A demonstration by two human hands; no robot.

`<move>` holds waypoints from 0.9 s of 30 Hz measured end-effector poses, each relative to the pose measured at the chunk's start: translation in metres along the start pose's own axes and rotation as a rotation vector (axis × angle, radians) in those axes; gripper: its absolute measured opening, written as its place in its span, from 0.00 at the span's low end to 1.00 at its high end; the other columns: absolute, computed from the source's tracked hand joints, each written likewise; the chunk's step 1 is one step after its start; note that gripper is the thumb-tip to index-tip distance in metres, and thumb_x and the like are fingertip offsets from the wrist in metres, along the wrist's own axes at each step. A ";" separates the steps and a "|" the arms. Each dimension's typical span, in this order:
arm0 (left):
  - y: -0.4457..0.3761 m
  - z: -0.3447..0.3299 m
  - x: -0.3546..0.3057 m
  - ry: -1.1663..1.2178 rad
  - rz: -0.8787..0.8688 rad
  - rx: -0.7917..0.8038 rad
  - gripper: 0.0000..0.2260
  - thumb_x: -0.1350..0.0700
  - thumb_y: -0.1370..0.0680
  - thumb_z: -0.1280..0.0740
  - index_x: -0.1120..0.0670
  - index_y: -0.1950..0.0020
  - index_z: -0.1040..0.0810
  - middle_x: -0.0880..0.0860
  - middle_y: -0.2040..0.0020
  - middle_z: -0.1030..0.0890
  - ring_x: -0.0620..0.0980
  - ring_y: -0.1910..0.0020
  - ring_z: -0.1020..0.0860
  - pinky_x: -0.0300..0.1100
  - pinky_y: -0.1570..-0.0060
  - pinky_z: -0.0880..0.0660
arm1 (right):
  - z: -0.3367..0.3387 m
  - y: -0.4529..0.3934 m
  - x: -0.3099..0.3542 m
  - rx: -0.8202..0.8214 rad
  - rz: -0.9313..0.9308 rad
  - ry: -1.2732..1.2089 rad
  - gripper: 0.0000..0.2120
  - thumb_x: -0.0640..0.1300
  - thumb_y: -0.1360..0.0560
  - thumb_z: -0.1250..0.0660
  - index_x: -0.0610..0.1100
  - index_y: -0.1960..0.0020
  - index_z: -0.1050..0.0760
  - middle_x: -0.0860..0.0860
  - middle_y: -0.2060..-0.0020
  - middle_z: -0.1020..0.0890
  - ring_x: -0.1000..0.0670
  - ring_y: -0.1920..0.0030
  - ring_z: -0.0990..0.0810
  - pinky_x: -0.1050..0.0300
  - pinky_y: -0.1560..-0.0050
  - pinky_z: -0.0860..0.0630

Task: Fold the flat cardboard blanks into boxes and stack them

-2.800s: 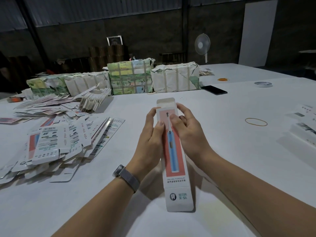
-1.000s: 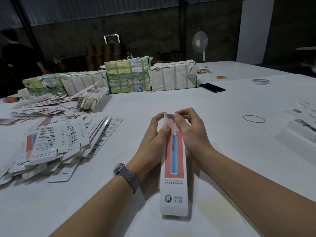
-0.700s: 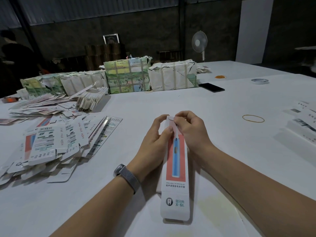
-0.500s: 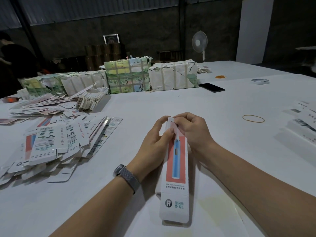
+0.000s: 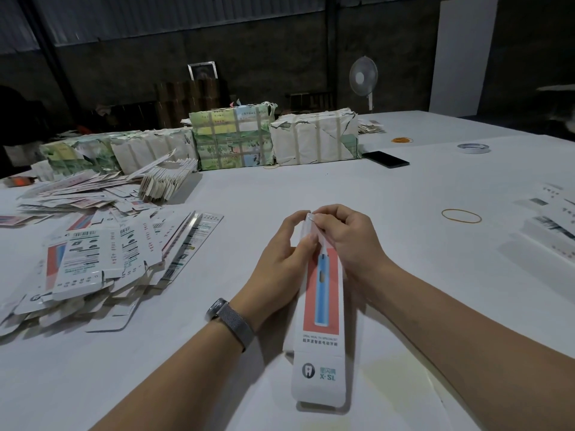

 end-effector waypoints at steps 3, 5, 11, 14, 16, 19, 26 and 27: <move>0.001 -0.002 0.001 0.013 0.024 0.009 0.12 0.51 0.15 0.40 0.37 0.34 0.35 0.56 0.52 0.14 0.54 0.58 0.14 0.53 0.50 0.17 | 0.002 -0.002 0.005 -0.006 0.012 0.000 0.10 0.41 0.21 0.34 0.47 0.60 0.20 0.51 0.66 0.18 0.48 0.62 0.20 0.48 0.52 0.19; 0.002 -0.003 0.001 0.022 0.034 0.013 0.13 0.50 0.15 0.40 0.37 0.32 0.36 0.57 0.52 0.14 0.55 0.58 0.14 0.54 0.50 0.17 | 0.001 -0.002 0.004 -0.009 0.007 -0.015 0.11 0.41 0.21 0.34 0.47 0.61 0.20 0.50 0.65 0.18 0.48 0.62 0.20 0.48 0.52 0.19; 0.002 -0.003 0.005 0.037 0.072 0.029 0.15 0.49 0.15 0.40 0.36 0.31 0.39 0.52 0.54 0.14 0.51 0.60 0.14 0.42 0.58 0.17 | 0.001 -0.003 0.002 -0.021 -0.015 -0.049 0.09 0.43 0.21 0.34 0.47 0.60 0.20 0.49 0.63 0.19 0.48 0.60 0.21 0.49 0.53 0.20; 0.003 -0.004 0.002 0.052 0.065 0.027 0.15 0.50 0.15 0.39 0.35 0.33 0.39 0.50 0.55 0.14 0.51 0.60 0.14 0.41 0.59 0.17 | 0.000 -0.003 0.003 -0.019 -0.027 -0.070 0.09 0.42 0.21 0.34 0.47 0.60 0.21 0.48 0.64 0.20 0.47 0.61 0.23 0.50 0.54 0.22; 0.004 -0.005 0.000 0.056 0.050 0.029 0.15 0.51 0.15 0.39 0.36 0.32 0.38 0.53 0.52 0.14 0.52 0.59 0.14 0.45 0.55 0.16 | 0.001 -0.003 0.004 -0.024 -0.035 -0.097 0.10 0.40 0.22 0.35 0.46 0.61 0.21 0.48 0.65 0.22 0.48 0.62 0.24 0.52 0.56 0.24; 0.005 -0.005 -0.001 0.044 0.045 0.041 0.15 0.52 0.15 0.39 0.36 0.33 0.38 0.55 0.49 0.14 0.53 0.58 0.14 0.48 0.52 0.16 | 0.001 -0.003 0.004 -0.024 -0.042 -0.108 0.12 0.38 0.22 0.36 0.47 0.63 0.22 0.48 0.67 0.23 0.50 0.64 0.25 0.55 0.59 0.25; 0.003 -0.006 -0.001 -0.019 -0.004 0.065 0.16 0.52 0.15 0.41 0.38 0.29 0.38 0.53 0.46 0.16 0.48 0.57 0.15 0.48 0.49 0.17 | 0.004 -0.002 0.004 -0.028 -0.057 -0.117 0.17 0.35 0.23 0.40 0.48 0.66 0.23 0.48 0.68 0.23 0.48 0.66 0.27 0.56 0.63 0.28; 0.003 -0.007 -0.001 -0.015 -0.010 0.071 0.16 0.52 0.15 0.41 0.37 0.30 0.38 0.53 0.46 0.16 0.47 0.57 0.15 0.47 0.50 0.17 | 0.005 -0.002 0.003 -0.034 -0.056 -0.116 0.17 0.35 0.23 0.41 0.47 0.66 0.23 0.49 0.69 0.22 0.48 0.67 0.26 0.56 0.64 0.28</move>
Point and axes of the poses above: each hand's wrist, its own y-axis away from the middle knuckle, its own z-axis out of the back of the hand, x = y × z, the point moved 8 cm from there along -y, towards the middle knuckle
